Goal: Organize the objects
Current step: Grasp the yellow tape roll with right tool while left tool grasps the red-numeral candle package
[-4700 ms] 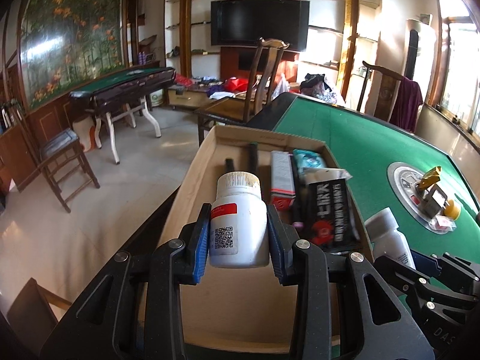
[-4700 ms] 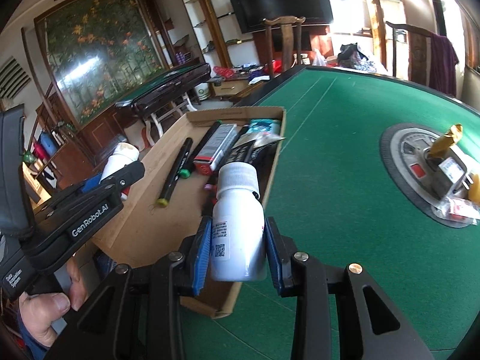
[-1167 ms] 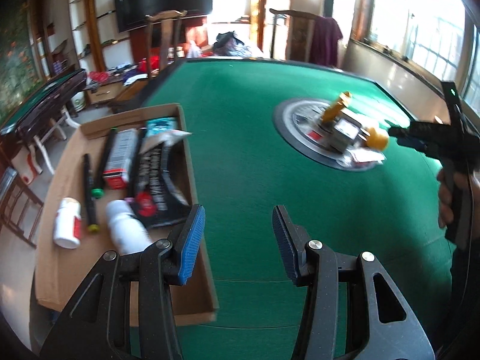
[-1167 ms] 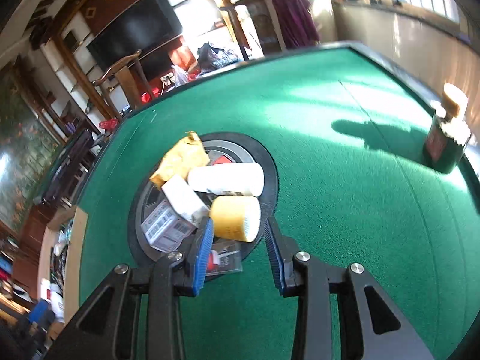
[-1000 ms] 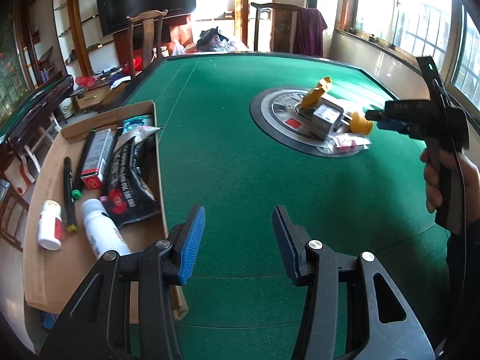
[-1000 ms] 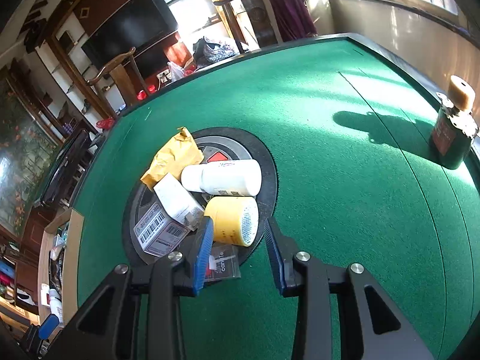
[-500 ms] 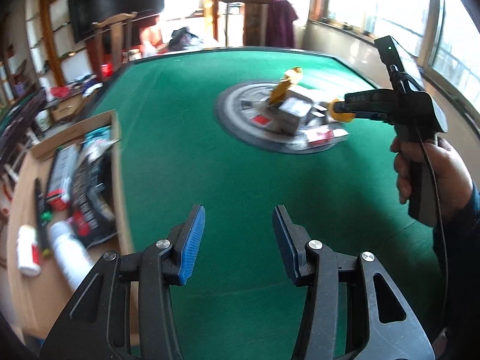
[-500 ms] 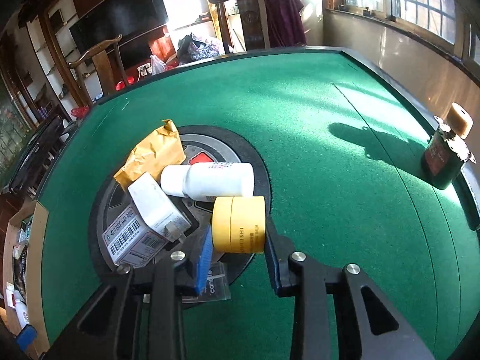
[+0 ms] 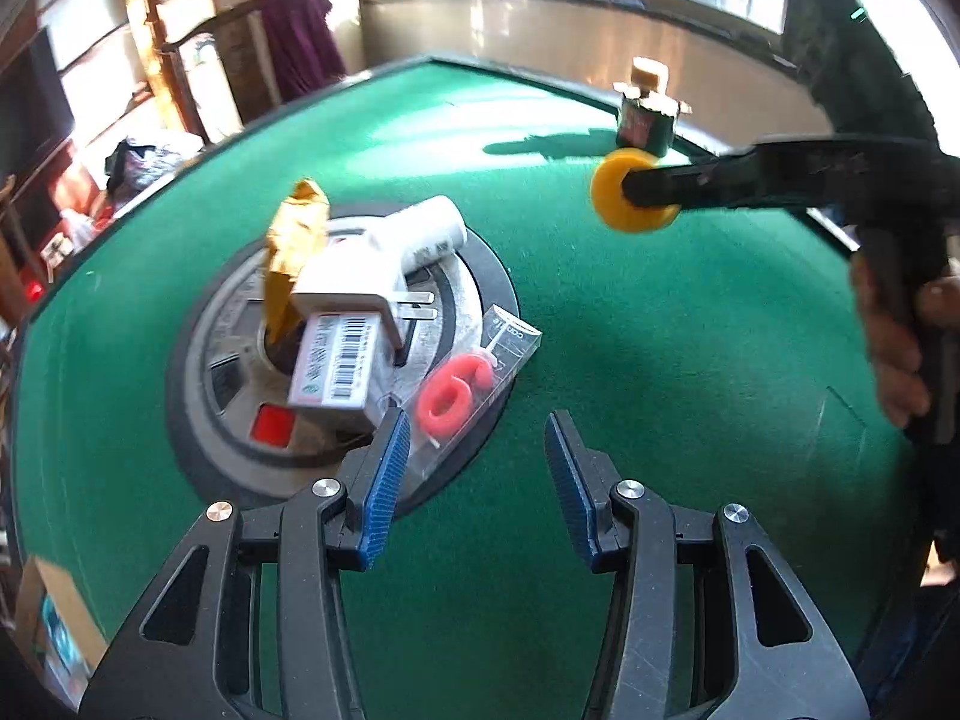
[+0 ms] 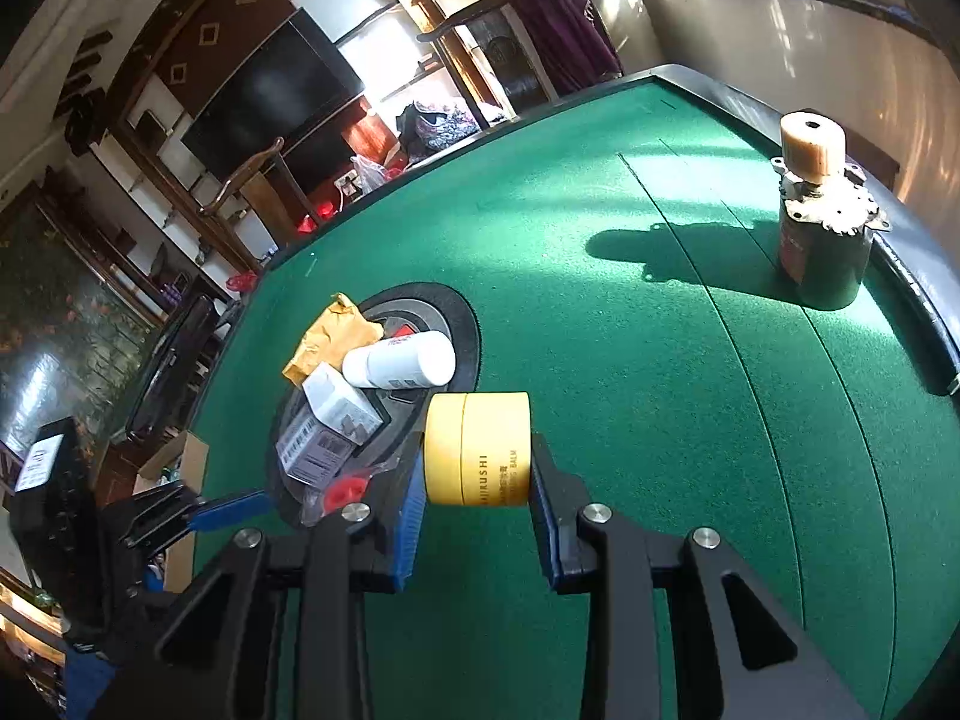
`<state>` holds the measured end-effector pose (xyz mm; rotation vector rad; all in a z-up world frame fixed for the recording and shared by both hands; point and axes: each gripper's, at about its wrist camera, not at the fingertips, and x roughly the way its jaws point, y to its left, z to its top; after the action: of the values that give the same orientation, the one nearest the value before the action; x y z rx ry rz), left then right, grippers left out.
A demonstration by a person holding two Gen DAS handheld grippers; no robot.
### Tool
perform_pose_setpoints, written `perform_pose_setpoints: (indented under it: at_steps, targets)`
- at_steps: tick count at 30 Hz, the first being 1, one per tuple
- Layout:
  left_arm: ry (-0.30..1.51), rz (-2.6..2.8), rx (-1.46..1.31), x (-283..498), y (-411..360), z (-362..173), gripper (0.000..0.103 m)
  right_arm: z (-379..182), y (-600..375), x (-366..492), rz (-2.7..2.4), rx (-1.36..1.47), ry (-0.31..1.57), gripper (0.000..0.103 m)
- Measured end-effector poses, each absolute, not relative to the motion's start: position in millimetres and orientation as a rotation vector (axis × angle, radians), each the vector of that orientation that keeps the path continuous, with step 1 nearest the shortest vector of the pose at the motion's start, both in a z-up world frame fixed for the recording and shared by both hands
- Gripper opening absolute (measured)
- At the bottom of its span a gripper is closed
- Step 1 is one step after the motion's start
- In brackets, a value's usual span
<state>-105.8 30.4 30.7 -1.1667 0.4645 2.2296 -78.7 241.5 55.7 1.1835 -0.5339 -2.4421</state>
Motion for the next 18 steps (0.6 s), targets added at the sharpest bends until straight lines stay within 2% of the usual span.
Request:
perform_pose_setpoints:
  at_steps: [4, 11, 16, 18]
  targets:
    - [0.599, 2.231, -1.155, -121, 45, 21, 0.047, 62, 238, -73, -2.401, 1.155, -0.563, 0.032]
    - [0.688, 2.132, -1.2, -140, 70, 8, 0.047, 61, 240, -73, -2.362, 1.161, -0.612, 0.032]
    - [0.628, 2.139, -1.256, -145, 74, 4, 0.047, 61, 242, -73, -2.37, 1.153, -0.617, 0.032]
    - [0.594, 2.179, -1.29, -141, 73, 4, 0.043, 60, 242, -73, -2.367, 1.158, -0.611, 0.032]
